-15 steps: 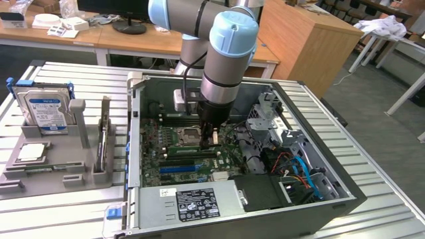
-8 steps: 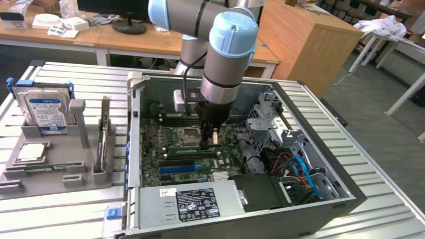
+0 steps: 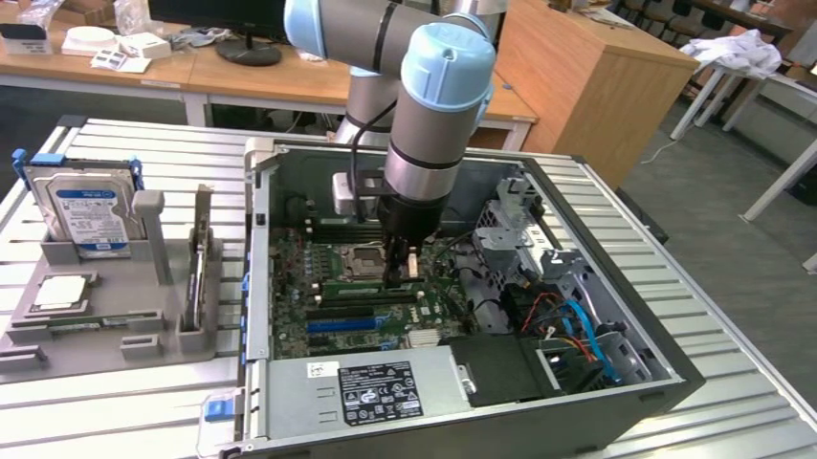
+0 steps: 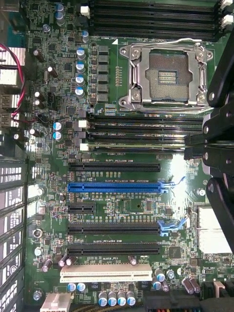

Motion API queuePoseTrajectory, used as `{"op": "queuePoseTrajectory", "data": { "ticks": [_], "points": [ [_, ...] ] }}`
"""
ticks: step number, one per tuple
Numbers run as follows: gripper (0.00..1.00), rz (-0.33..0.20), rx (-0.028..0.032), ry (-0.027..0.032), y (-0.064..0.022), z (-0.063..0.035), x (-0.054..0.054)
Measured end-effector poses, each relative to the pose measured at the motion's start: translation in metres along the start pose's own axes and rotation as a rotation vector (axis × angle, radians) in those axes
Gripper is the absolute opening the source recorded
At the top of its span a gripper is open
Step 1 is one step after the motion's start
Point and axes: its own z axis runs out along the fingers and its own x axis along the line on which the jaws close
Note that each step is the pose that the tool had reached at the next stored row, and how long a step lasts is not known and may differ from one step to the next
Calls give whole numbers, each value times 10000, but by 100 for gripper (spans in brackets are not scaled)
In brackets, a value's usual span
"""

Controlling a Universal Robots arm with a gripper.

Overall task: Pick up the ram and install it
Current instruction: 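Insert the ram into the slot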

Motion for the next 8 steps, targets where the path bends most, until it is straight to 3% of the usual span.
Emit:
{"op": "queuePoseTrajectory", "data": {
  "ticks": [8],
  "points": [
    [13,-1,0,-1,0,1,5]
  ]
}}
